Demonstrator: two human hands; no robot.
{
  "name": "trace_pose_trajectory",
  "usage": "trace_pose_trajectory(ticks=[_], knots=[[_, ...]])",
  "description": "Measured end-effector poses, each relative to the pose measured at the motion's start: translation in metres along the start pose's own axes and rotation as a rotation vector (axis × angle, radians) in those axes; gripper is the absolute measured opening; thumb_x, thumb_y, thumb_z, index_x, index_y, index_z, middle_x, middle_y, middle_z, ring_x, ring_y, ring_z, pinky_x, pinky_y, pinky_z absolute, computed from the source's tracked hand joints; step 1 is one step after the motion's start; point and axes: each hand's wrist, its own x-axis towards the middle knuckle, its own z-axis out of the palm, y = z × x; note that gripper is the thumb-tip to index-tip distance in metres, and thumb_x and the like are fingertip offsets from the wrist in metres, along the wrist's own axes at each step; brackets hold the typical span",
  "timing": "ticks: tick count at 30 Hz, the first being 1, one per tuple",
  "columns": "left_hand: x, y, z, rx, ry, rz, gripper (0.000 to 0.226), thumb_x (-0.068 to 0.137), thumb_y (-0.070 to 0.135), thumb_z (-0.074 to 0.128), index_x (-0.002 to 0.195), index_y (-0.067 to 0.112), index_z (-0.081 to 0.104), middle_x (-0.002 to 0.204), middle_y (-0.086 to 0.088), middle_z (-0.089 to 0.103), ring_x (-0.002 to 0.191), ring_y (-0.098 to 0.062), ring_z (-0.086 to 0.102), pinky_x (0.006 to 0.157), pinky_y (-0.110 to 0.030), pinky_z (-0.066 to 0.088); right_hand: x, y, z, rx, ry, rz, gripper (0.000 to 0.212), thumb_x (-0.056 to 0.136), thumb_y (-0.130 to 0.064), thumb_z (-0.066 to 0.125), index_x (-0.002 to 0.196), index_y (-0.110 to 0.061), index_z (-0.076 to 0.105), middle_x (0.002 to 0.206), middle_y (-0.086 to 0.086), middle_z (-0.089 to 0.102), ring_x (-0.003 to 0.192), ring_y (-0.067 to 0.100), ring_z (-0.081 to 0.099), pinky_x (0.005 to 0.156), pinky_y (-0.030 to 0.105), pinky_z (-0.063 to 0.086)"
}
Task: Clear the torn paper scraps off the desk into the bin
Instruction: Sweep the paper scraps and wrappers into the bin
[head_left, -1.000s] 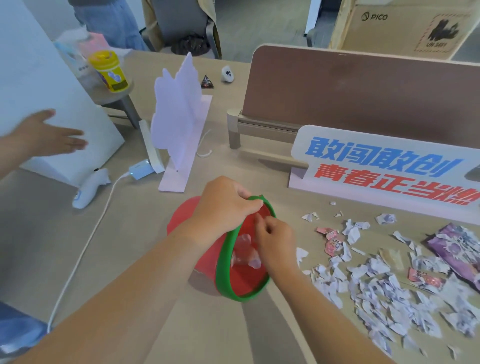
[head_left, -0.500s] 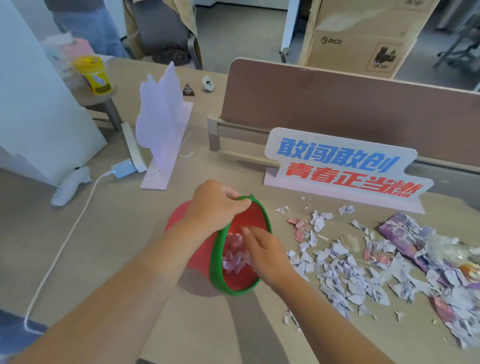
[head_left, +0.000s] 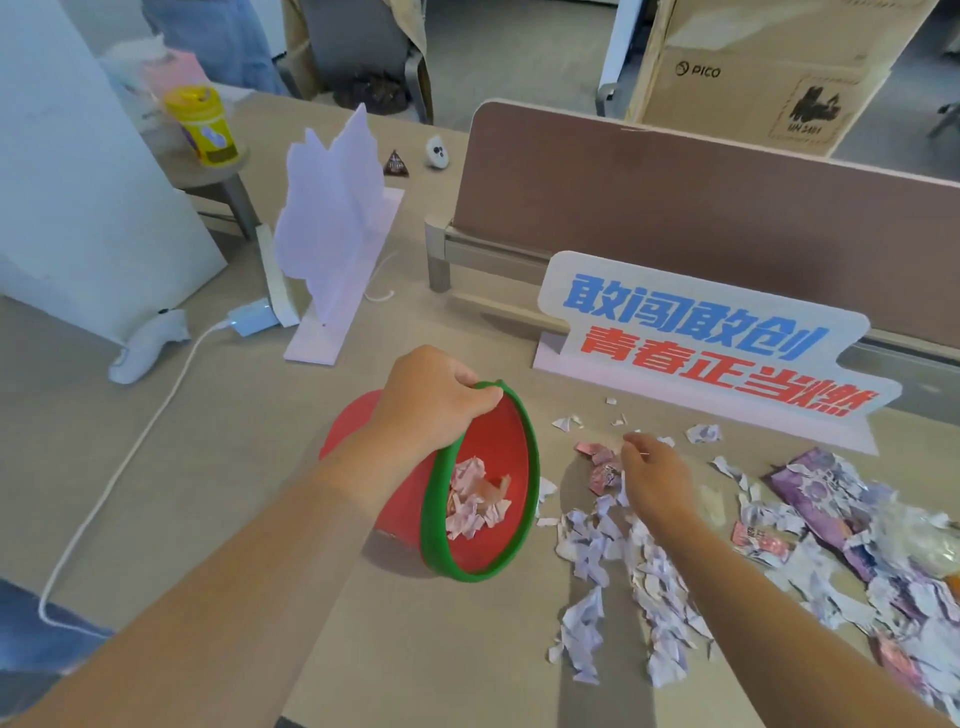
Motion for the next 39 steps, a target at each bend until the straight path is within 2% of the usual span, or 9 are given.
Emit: trace_pose_trajectory(ticks=[4, 15, 21, 26, 29, 31, 33, 36, 39], knots=[[0.011, 0.002, 0.003, 0.010, 0.025, -0.048, 0.026, 0.076, 0.039, 0.071, 0.074, 0.014, 0.078, 0.064, -0.004, 0.073, 0.063, -0.015, 0.069, 0.060, -0.030, 0.054, 0.048, 0.012, 0.008, -0.108, -0.023, -0.033, 0.042, 0.094, -0.036, 0.037, 0.128, -0.014, 0.050, 0.138, 0.011, 0.049, 0.121, 0.029, 0.049, 0.101, 0.044, 0.039], [0.031, 0.007, -0.005, -0.026, 0.132, -0.198, 0.022, 0.072, 0.035, 0.077, 0.085, 0.017, 0.079, 0.081, -0.004, 0.076, 0.075, -0.014, 0.069, 0.068, -0.026, 0.054, 0.095, 0.011, 0.068, -0.433, -0.460, -0.646, 0.046, 0.098, -0.032, 0.027, 0.142, -0.020, 0.032, 0.155, 0.000, 0.020, 0.144, 0.020, 0.010, 0.117, 0.035, 0.006], [0.016, -0.002, -0.001, 0.032, 0.143, -0.206, 0.025, 0.072, 0.034, 0.077, 0.089, 0.016, 0.078, 0.081, 0.001, 0.074, 0.067, 0.000, 0.060, 0.058, -0.007, 0.043, 0.048, 0.030, 0.066, -0.535, -0.674, -0.988, 0.065, 0.092, -0.050, 0.003, 0.144, -0.020, 0.027, 0.155, -0.002, 0.021, 0.144, 0.022, 0.012, 0.119, 0.037, 0.009], [-0.008, -0.019, 0.001, 0.196, 0.105, -0.234, 0.026, 0.074, 0.033, 0.073, 0.081, 0.009, 0.078, 0.079, -0.014, 0.074, 0.074, -0.021, 0.067, 0.067, -0.027, 0.048, 0.012, 0.047, 0.044, -0.601, -0.815, -1.047, 0.100, 0.069, -0.066, -0.028, 0.146, -0.020, 0.018, 0.155, -0.009, 0.006, 0.145, 0.012, -0.003, 0.113, 0.022, -0.011], [-0.019, -0.020, -0.001, 0.171, 0.141, -0.237, 0.022, 0.075, 0.034, 0.073, 0.085, 0.015, 0.079, 0.077, -0.006, 0.075, 0.066, -0.010, 0.064, 0.060, -0.013, 0.045, 0.002, 0.047, 0.029, -0.431, -0.770, -0.945, 0.079, 0.082, -0.068, -0.006, 0.144, -0.031, 0.024, 0.151, -0.014, 0.018, 0.144, 0.010, 0.001, 0.113, 0.019, -0.008], [-0.025, -0.017, 0.000, 0.142, 0.144, -0.232, 0.021, 0.075, 0.035, 0.074, 0.083, 0.017, 0.079, 0.072, -0.004, 0.074, 0.057, -0.002, 0.057, 0.052, -0.007, 0.040, -0.009, 0.048, 0.016, -0.373, -0.589, -0.913, 0.061, 0.089, -0.060, 0.017, 0.142, -0.033, 0.029, 0.148, -0.014, 0.025, 0.143, 0.010, 0.006, 0.113, 0.018, -0.009], [-0.028, -0.013, 0.001, 0.132, 0.128, -0.229, 0.022, 0.075, 0.035, 0.074, 0.083, 0.016, 0.079, 0.069, -0.004, 0.072, 0.056, -0.002, 0.056, 0.051, -0.009, 0.040, -0.028, 0.055, 0.006, -0.287, -0.422, -0.861, 0.056, 0.087, -0.051, 0.036, 0.138, -0.028, 0.038, 0.144, -0.009, 0.036, 0.139, 0.016, 0.022, 0.115, 0.025, 0.003], [-0.036, -0.005, 0.004, 0.142, 0.095, -0.211, 0.022, 0.076, 0.035, 0.073, 0.086, 0.017, 0.079, 0.077, -0.003, 0.075, 0.067, -0.009, 0.064, 0.061, -0.014, 0.045, -0.071, 0.073, 0.001, -0.178, -0.305, -0.732, 0.064, 0.080, -0.051, 0.049, 0.137, -0.023, 0.039, 0.137, 0.002, 0.042, 0.124, 0.019, 0.034, 0.104, 0.040, 0.036], [-0.043, -0.007, 0.005, 0.153, 0.089, -0.202, 0.023, 0.076, 0.036, 0.072, 0.085, 0.016, 0.079, 0.082, -0.007, 0.076, 0.079, -0.017, 0.069, 0.073, -0.027, 0.050, -0.109, 0.092, 0.020, -0.354, -0.235, -0.725, 0.085, 0.074, -0.067, 0.051, 0.142, -0.020, 0.032, 0.146, 0.017, 0.029, 0.135, 0.033, 0.026, 0.109, 0.052, 0.026]])
